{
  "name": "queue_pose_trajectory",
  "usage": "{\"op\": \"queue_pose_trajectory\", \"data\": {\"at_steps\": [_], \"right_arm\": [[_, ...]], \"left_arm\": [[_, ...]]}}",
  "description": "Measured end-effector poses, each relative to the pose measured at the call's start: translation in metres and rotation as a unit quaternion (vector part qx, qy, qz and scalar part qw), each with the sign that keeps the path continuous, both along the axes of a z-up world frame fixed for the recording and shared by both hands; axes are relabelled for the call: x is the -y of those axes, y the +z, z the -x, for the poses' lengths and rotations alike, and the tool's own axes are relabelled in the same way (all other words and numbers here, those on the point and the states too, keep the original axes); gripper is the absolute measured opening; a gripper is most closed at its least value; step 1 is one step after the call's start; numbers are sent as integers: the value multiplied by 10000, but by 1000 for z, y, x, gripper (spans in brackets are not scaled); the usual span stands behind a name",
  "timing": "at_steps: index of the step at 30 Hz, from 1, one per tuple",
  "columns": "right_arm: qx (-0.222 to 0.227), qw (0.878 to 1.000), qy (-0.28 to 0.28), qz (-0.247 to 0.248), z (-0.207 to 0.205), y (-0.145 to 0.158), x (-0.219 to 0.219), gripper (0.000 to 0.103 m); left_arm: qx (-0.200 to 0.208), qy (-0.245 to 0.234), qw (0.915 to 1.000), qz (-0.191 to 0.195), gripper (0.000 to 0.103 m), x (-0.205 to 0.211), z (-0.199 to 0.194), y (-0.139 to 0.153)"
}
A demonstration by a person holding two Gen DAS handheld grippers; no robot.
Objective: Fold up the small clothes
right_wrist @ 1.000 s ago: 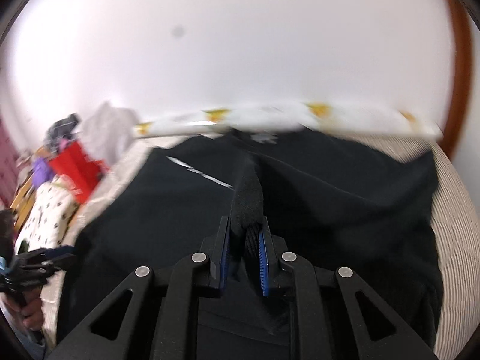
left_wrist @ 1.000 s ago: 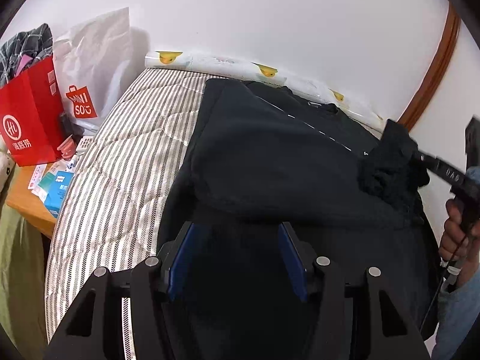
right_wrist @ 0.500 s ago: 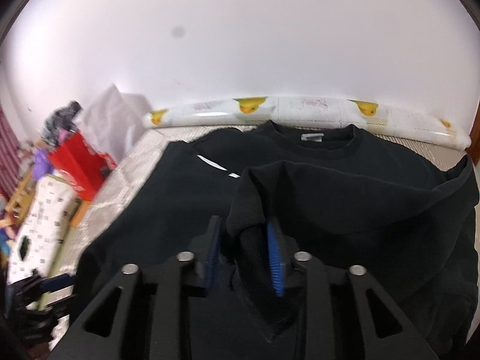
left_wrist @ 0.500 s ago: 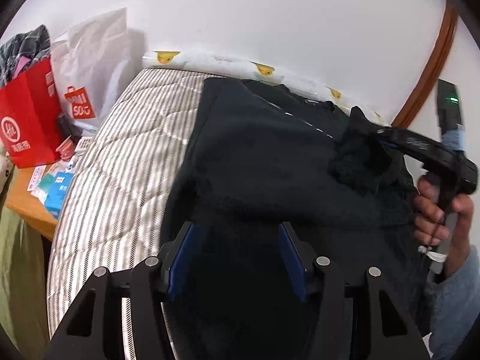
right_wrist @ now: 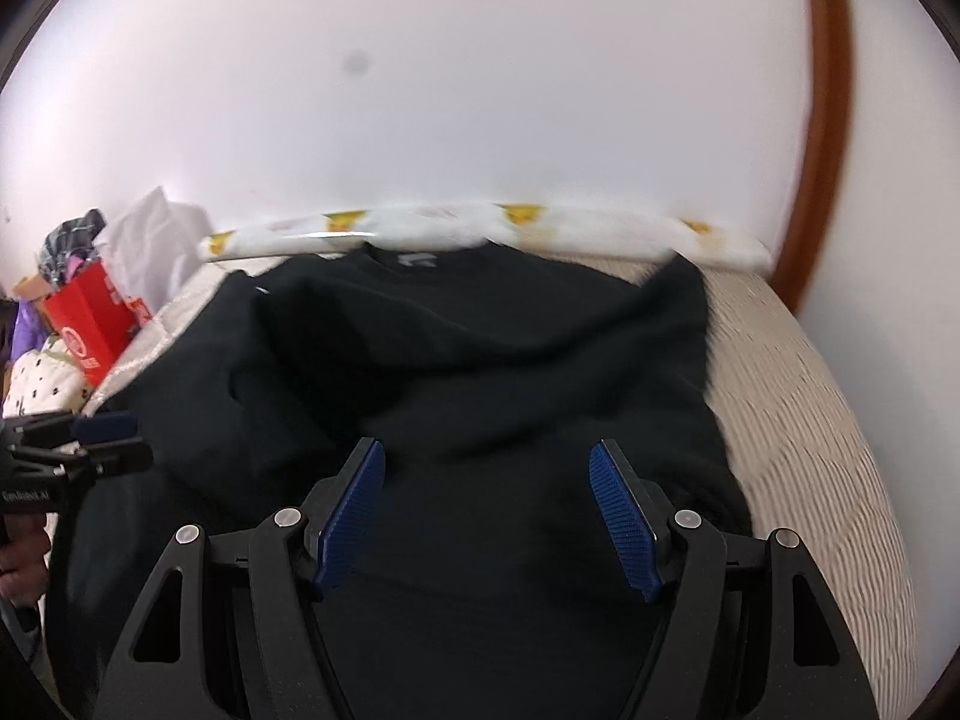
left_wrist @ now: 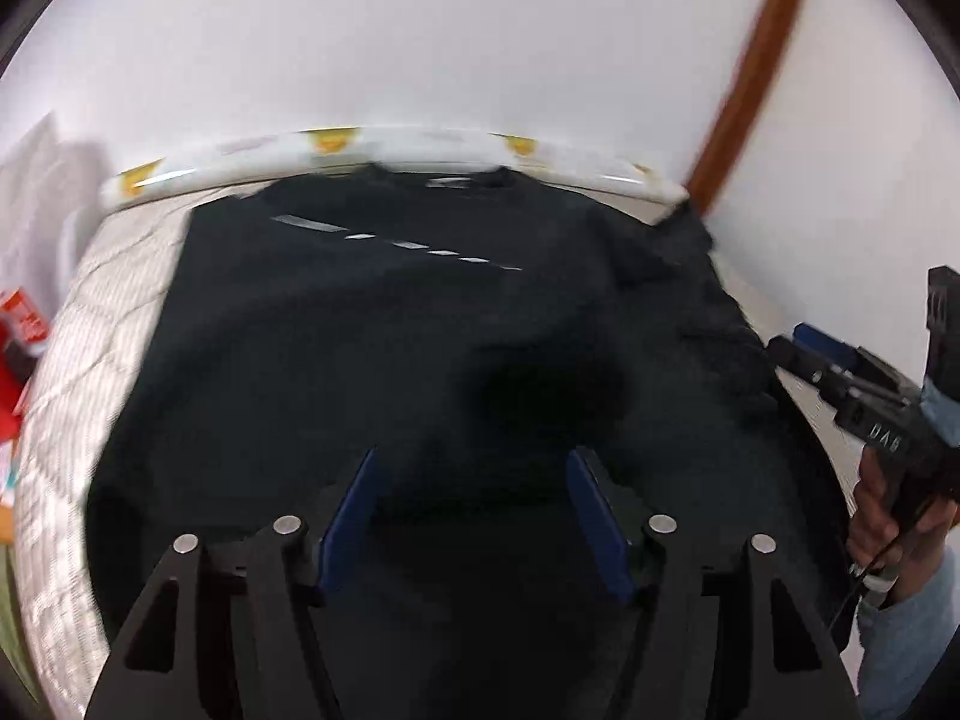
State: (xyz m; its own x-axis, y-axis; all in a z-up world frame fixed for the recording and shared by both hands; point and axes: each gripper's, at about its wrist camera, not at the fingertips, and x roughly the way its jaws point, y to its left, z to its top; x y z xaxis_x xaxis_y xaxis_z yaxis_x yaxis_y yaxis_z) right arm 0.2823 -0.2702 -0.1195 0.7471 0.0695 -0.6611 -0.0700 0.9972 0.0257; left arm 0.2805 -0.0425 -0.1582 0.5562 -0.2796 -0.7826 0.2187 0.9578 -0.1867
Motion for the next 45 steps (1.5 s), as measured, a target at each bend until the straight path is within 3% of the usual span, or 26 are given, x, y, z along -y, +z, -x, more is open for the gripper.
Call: {"op": "queue_pose_trajectory", "data": {"at_steps": [4, 8, 14, 16, 17, 19, 22, 25, 30, 32, 33, 34, 37, 42, 45], "right_arm": [[-52, 9997, -202, -151, 13, -10, 26, 70], [-55, 9994, -318, -152, 24, -17, 44, 70], [-93, 9979, -259, 591, 21, -28, 47, 70], [-106, 9963, -228, 824, 12, -30, 45, 70], [-100, 9958, -200, 889, 7, -31, 44, 70], [-56, 9949, -142, 994, -6, -32, 41, 70], [-94, 9936, -46, 1128, -29, -34, 34, 69], [-161, 9912, -31, 1311, -49, -38, 27, 68], [-193, 9919, -10, 1257, -63, -38, 24, 68], [-194, 9914, 20, 1292, -68, -41, 22, 68], [-200, 9911, 17, 1317, -70, -42, 22, 68], [-214, 9907, 3, 1345, -72, -43, 22, 68], [-273, 9901, -19, 1376, -76, -49, 25, 68], [-461, 9880, -97, 1474, -83, -64, 29, 68], [-479, 9869, -101, 1539, -86, -71, 29, 64]], "left_arm": [[-47, -253, 9997, -5, 68, 45, -9, -5], [-153, -167, 9997, 132, 68, 69, -24, -13], [-208, 243, 9995, 75, 68, 78, -52, -25], [-209, 341, 9991, -104, 65, 74, -63, -28], [-200, 381, 9990, -110, 59, 69, -66, -27], [-148, 453, 9988, -72, 18, 57, -70, -22], [69, 728, 9973, 42, 10, 27, -76, -6], [282, 1188, 9925, -108, 10, -13, -85, 9], [146, 1669, 9858, -72, 14, -65, -96, 12], [136, 1664, 9859, 109, 32, -79, -92, 10], [132, 1637, 9863, 173, 51, -82, -91, 8], [164, 1565, 9873, 228, 65, -84, -88, 5], [235, 1425, 9894, 132, 65, -83, -86, -4], [-265, 1322, 9902, 377, 63, -82, -104, -33], [-365, 1294, 9905, 283, 50, -75, -110, -46]]}}
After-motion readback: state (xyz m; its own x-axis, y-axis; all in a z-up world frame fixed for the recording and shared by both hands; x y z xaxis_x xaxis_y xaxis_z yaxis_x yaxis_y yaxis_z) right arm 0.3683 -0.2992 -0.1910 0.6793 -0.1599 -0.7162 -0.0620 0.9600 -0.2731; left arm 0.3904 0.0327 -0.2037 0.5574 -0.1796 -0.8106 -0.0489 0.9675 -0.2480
